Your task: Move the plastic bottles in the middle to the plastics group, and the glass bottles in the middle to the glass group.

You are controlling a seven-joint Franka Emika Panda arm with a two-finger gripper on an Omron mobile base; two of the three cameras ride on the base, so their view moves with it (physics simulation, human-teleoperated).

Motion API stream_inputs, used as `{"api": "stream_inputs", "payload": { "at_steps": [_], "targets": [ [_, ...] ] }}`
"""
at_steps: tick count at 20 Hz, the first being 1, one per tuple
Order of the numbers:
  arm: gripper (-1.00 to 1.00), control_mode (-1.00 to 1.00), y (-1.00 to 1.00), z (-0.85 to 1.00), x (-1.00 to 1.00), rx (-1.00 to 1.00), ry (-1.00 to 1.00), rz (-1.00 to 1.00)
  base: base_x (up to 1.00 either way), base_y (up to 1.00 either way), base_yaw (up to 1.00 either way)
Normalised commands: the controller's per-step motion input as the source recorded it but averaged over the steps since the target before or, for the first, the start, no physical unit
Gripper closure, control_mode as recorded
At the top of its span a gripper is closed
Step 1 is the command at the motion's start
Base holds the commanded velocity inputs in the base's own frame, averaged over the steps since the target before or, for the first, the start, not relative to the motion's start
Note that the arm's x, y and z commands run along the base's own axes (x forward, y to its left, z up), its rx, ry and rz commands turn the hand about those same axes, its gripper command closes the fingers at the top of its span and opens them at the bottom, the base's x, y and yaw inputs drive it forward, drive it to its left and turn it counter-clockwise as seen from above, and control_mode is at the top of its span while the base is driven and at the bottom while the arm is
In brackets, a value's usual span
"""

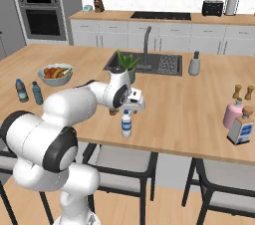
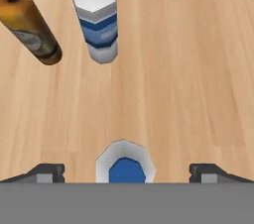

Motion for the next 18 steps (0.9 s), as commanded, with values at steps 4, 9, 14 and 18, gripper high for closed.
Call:
{"api": "stream_inputs", "payload": {
  "at_steps": [4, 9, 14, 18],
  "targets": [
    [-1.00, -1.00, 0.00, -0.05, -0.16, 0.00, -0.01, 0.00, 0.00, 0.00, 0.00],
    [-1.00, -1.00, 0.00, -0.08, -0.19, 0.00, -0.04, 0.00, 0.00, 0.00, 0.00],
    [-1.00, -1.00, 0.00, -0.41, 0.04, 0.00, -0.10, 0.00, 0.00, 0.00, 0.00],
    [-1.00, -1.00, 0.00, -0.19, 0.11, 0.00, -0.07, 0.00, 0.00, 0.00, 0.00]
  ]
}}
